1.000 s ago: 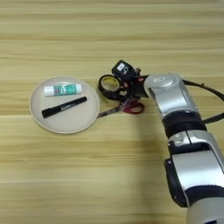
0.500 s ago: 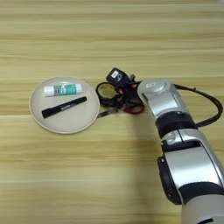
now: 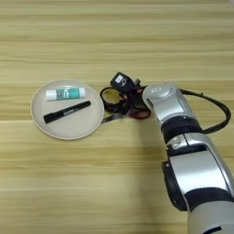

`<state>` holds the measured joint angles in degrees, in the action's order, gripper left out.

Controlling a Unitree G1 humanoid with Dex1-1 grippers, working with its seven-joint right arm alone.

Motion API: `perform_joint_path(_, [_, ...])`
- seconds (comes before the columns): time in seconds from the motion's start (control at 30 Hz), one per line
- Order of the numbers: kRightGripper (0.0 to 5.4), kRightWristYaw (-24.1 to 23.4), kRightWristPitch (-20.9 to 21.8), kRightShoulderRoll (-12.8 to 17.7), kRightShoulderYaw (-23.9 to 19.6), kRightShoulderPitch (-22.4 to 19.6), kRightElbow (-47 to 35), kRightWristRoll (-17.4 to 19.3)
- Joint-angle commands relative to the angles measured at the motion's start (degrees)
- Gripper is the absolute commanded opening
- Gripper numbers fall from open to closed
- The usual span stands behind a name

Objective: Move the objects on the table

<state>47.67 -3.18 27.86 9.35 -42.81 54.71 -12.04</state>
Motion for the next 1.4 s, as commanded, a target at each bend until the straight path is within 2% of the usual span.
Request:
perform_joint_path(0.03, [4.05,-1.86,1.33,1.32,-0.57,-5.65,-1.53,-0.02])
perform_joint_path(0.23, [4.05,-1.88,1.47,1.41,-0.56,-5.71,-1.42,-0.09])
perform_joint_path(0.57, [5.36,-2.15,1.76,1.52,-0.56,-6.04,-1.08,-0.18])
perform_joint_path(0.93, [5.36,-1.36,1.56,1.71,-1.03,-5.14,-4.63,0.54])
perform_joint_path(1.23, [5.36,0.73,-1.06,1.48,-1.32,-0.88,-15.27,1.83])
perform_joint_path(1.4, [5.36,0.99,-2.39,1.43,-1.40,0.44,-18.58,1.93])
